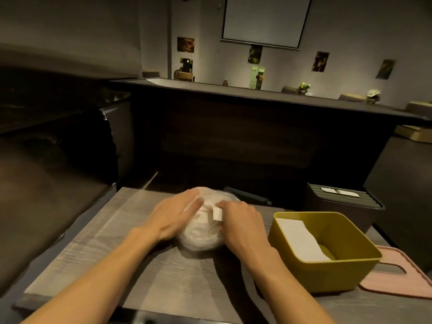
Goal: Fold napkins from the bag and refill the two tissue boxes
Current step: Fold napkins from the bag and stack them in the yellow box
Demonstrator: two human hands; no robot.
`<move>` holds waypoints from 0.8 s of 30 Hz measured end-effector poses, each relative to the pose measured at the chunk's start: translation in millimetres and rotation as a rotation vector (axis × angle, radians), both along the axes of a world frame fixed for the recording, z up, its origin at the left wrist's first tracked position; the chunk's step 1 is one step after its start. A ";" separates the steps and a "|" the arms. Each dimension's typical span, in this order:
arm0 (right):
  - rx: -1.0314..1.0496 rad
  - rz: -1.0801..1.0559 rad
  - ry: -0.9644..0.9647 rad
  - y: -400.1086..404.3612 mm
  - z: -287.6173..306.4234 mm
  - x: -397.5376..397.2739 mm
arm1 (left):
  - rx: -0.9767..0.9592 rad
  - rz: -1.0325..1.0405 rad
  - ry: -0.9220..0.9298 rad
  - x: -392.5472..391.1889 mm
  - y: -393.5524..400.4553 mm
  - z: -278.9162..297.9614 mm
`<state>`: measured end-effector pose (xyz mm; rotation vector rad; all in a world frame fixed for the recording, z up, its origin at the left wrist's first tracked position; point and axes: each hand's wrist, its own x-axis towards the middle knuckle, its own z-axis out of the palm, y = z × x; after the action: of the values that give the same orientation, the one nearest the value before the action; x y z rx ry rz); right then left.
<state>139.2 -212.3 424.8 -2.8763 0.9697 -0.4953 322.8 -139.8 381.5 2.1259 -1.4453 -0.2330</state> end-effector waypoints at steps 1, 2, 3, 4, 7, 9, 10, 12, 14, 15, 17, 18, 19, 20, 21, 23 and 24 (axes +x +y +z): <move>-0.004 -0.004 0.017 0.6 1.3 -0.6 | -0.043 0.040 0.076 -2.8 -1.5 -4.3; -0.011 -0.006 0.027 0.9 2.1 -0.6 | -0.111 0.075 0.143 -6.5 -3.1 -7.2; -0.023 -0.006 0.034 0.9 2.3 -0.2 | -0.199 0.101 0.200 -7.8 -5.3 -9.8; -0.037 -0.005 0.035 1.2 2.4 0.3 | -0.300 0.121 0.238 -7.0 -7.4 -12.2; -0.063 -0.003 -0.006 -0.3 2.5 2.2 | -0.621 0.160 0.219 -0.6 -12.7 -13.8; -0.040 -0.004 -0.065 -0.8 3.9 2.4 | -0.768 0.132 0.102 -6.9 -13.1 -9.1; -0.027 -0.005 -0.104 -1.4 4.2 2.7 | -0.828 0.093 0.052 -11.8 -12.4 -6.6; 0.056 0.003 -0.258 -1.5 4.2 3.4 | -0.905 0.026 0.018 -22.4 -9.5 -0.7; 0.184 0.029 -0.484 -3.2 4.5 5.3 | -0.931 -0.047 0.182 -24.9 -7.4 2.0; 0.262 0.039 -0.606 -4.8 6.5 6.6 | -0.941 -0.083 0.354 -24.6 -6.8 4.5; 0.490 0.048 -0.851 -5.6 13.5 8.6 | -0.926 -0.072 0.723 -28.4 -3.6 13.1; 0.648 0.068 -0.950 -5.5 15.9 9.7 | -0.877 -0.056 0.868 -30.9 -1.4 18.2; 0.827 0.099 -1.014 -4.8 17.6 11.4 | -0.802 -0.063 0.968 -33.6 0.5 22.1; 0.988 0.126 -1.037 -3.3 17.6 13.6 | -0.725 -0.105 1.039 -36.6 2.2 23.4; 1.095 0.134 -1.025 -1.3 16.3 16.0 | -0.661 -0.168 1.098 -39.7 5.3 26.2; 1.097 0.122 -0.954 1.0 9.5 22.3 | -0.596 -0.244 1.223 -40.9 9.4 29.7; 1.056 0.109 -0.920 0.9 5.2 25.2 | -0.600 -0.252 1.288 -40.3 11.0 30.9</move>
<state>164.5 -211.4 430.0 -1.4828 0.5923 -0.8358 282.5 -128.8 412.4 0.8913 -0.7831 -0.9153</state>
